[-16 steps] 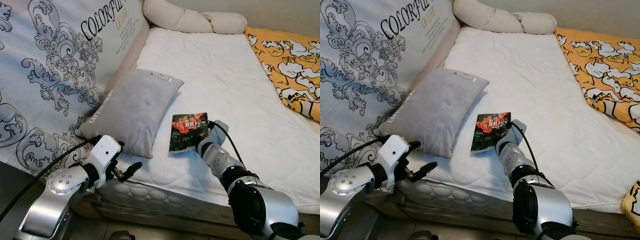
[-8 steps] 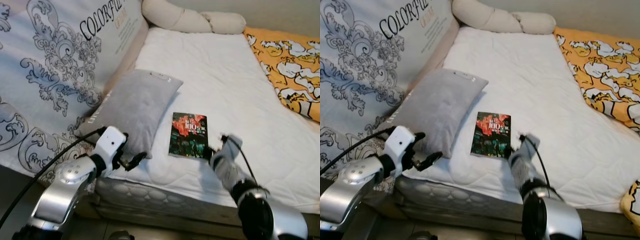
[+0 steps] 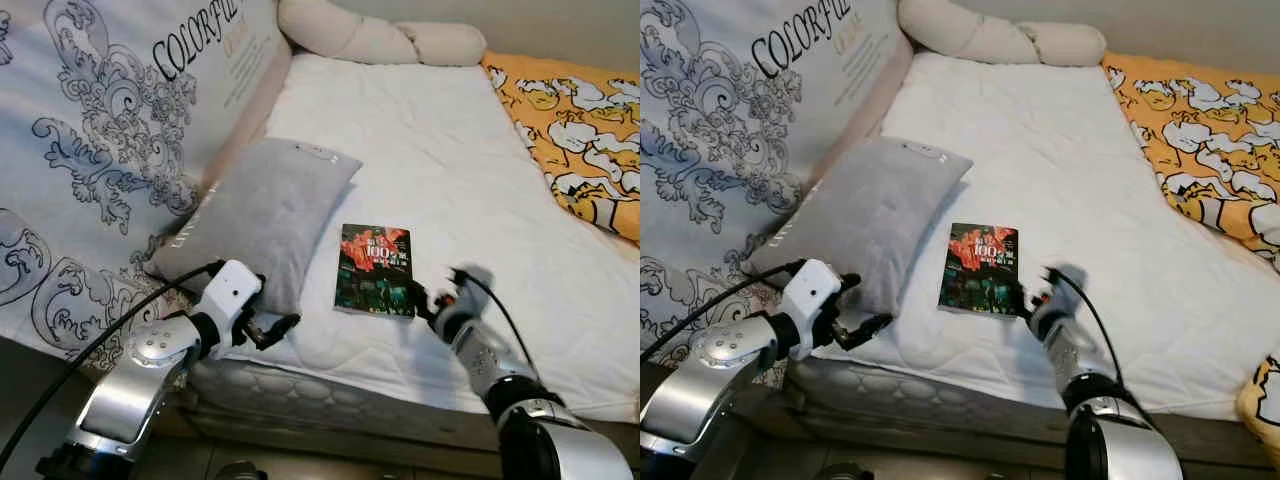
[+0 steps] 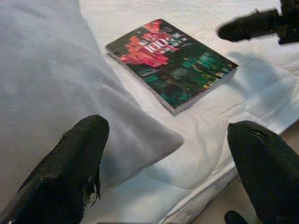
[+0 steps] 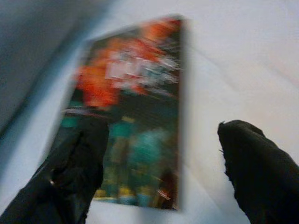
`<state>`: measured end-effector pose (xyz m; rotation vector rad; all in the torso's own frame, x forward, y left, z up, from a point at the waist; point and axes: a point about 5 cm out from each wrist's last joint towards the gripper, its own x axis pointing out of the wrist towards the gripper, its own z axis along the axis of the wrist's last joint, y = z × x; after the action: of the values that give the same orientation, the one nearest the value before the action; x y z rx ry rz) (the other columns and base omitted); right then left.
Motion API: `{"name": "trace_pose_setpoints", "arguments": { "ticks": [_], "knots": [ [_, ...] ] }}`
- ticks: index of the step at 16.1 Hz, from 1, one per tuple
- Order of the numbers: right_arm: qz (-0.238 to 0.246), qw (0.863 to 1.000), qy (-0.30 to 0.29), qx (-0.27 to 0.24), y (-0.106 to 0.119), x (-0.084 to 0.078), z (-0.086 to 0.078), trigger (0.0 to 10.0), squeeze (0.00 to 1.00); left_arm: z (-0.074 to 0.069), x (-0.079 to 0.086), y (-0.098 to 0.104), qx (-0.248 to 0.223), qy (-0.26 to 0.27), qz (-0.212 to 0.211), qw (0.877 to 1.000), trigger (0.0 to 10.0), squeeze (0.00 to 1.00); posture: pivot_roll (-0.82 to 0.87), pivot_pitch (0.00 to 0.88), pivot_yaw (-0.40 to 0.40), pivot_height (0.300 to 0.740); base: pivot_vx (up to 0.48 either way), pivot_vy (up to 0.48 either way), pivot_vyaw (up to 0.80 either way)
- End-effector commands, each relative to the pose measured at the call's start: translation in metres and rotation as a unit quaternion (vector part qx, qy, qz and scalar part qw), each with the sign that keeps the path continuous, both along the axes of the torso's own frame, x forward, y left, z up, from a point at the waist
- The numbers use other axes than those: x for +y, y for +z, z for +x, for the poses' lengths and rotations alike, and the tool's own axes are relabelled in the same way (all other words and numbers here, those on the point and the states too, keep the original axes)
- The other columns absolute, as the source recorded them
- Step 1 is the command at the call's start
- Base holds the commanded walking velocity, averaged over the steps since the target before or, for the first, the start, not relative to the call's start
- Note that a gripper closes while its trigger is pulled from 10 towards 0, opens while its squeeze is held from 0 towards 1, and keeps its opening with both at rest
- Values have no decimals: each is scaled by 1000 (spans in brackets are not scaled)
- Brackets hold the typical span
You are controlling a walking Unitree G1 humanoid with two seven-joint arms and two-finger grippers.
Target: Clean up the room
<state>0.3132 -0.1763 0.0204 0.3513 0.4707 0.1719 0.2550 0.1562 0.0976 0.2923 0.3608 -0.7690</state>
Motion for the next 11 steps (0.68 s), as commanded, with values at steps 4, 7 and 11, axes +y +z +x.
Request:
{"name": "trace_pose_setpoints", "arguments": {
  "ticks": [4,7,11],
  "knots": [
    [-44,958,283,-25,12,33,-2,10000,0,-3,-1,-1,2,-20,12,1000,10000,0,90,0,-77,740,0,0,0],
    [-114,936,333,25,7,41,0,10000,0,-7,2,-2,7,-23,17,1000,10000,0,112,0,-83,740,0,0,0],
    [-153,935,321,-3,17,45,10,10000,0,-4,7,0,-25,14,23,999,10000,0,129,0,-108,740,0,0,0]
  ]
}}
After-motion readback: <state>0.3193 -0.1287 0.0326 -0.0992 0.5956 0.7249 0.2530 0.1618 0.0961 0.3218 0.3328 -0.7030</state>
